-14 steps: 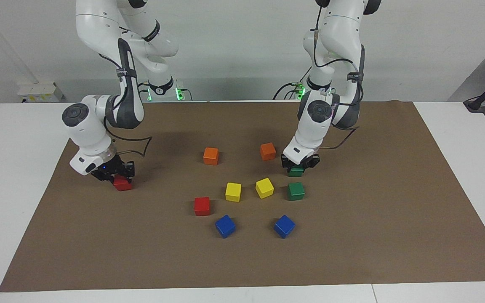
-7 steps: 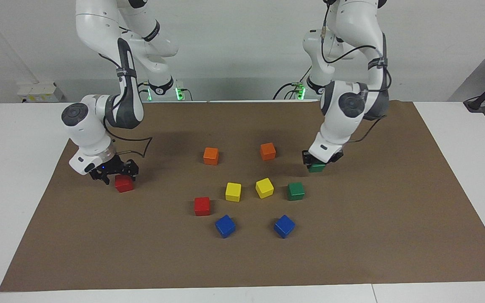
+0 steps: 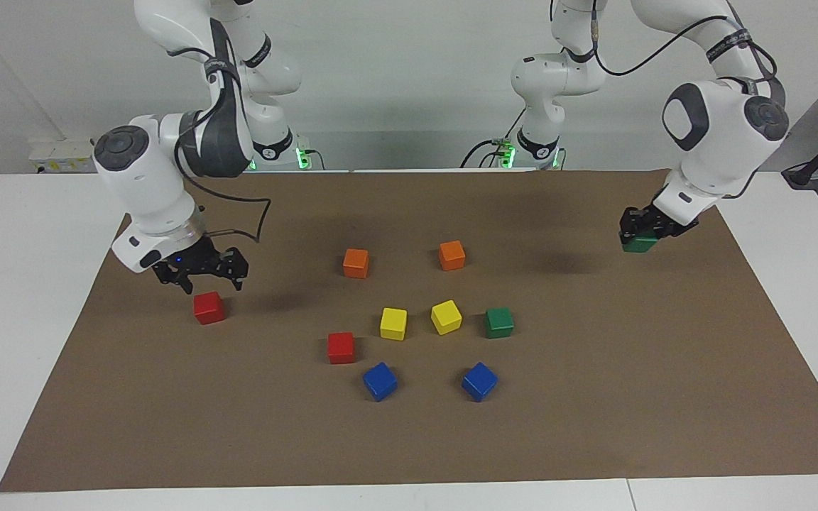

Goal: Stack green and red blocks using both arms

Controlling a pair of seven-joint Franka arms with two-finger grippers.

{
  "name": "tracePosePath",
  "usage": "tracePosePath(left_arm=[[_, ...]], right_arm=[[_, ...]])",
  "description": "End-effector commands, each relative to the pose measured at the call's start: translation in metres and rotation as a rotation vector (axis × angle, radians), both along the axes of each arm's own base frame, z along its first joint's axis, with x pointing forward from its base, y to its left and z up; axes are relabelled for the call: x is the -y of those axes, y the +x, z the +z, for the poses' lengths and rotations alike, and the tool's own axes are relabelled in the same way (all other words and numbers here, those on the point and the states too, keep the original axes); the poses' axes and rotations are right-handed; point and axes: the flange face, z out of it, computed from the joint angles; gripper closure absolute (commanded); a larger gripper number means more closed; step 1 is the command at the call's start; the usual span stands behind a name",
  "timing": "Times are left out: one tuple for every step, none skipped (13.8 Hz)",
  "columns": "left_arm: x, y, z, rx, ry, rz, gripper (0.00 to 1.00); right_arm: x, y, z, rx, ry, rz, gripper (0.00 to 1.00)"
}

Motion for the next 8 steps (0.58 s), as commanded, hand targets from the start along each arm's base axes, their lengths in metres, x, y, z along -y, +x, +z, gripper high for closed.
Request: tracePosePath(left_arm=[[-0.027, -0.027, -0.044, 0.048, -0.007, -0.032, 1.0], [-0.035, -0.035, -0.061, 0.077, 0.003, -0.013, 1.0], [-0.043, -0.041, -0.073, 0.093, 0.01, 0.004, 1.0], [-0.044, -0.042, -0.084, 0.088, 0.01, 0.006, 1.0], [-0.044, -0.042, -0.095, 0.084, 0.01, 0.004, 1.0], [-0.045, -0.039, -0.1, 0.101, 0.017, 0.005, 1.0], [-0.044, -0.04, -0.106, 0.105, 0.018, 0.006, 1.0], [-0.044, -0.04, -0.113, 0.111, 0.021, 0.007, 1.0]], right_arm=[[-0.062, 0.009, 0.007, 0.024, -0.036, -0.086, 0.0], [-0.086, 0.009, 0.007, 0.034, -0.044, -0.107, 0.01], [-0.109, 0.012, 0.005, 0.043, -0.034, -0.135, 0.01], [-0.124, 0.015, 0.001, 0.057, -0.022, -0.164, 0.01], [-0.138, 0.019, -0.008, 0.076, -0.008, -0.18, 0.01], [-0.146, 0.023, -0.017, 0.094, 0.007, -0.184, 0.01], [-0.148, 0.028, -0.027, 0.105, 0.017, -0.188, 0.01], [-0.15, 0.034, -0.035, 0.108, 0.021, -0.193, 0.01]])
